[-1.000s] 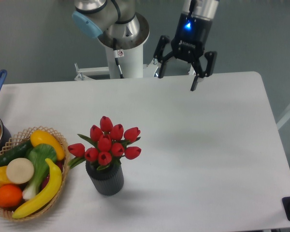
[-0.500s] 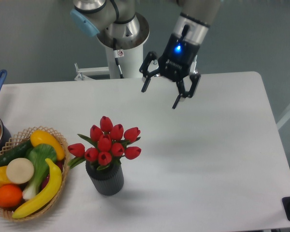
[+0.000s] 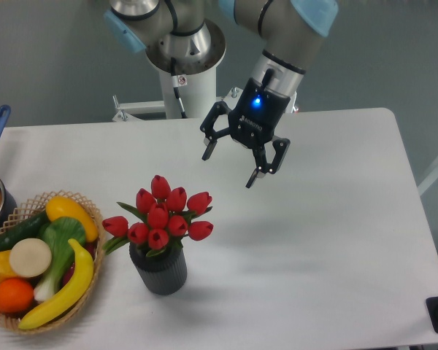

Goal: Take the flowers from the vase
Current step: 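Move the open gripper down toward the red tulip stems in the vase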

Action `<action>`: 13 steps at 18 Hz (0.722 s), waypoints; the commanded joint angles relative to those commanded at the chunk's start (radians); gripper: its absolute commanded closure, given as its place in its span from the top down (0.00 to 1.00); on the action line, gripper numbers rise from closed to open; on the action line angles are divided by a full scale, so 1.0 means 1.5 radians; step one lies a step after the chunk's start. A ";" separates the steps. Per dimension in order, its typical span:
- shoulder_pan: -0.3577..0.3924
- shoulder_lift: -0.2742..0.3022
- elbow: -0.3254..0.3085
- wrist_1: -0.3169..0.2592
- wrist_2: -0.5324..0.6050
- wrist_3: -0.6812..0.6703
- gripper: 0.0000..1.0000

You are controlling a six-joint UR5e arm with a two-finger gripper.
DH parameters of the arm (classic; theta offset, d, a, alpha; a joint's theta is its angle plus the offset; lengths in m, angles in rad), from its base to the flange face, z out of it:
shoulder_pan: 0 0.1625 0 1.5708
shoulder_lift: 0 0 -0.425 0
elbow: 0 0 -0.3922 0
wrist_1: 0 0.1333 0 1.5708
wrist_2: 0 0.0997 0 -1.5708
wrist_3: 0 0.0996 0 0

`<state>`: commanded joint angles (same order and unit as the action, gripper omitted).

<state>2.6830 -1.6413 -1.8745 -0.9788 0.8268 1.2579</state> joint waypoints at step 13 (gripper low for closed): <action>-0.042 -0.051 -0.006 0.085 -0.001 0.001 1.00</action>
<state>2.6201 -1.7180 -1.8837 -0.8514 0.8253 1.2594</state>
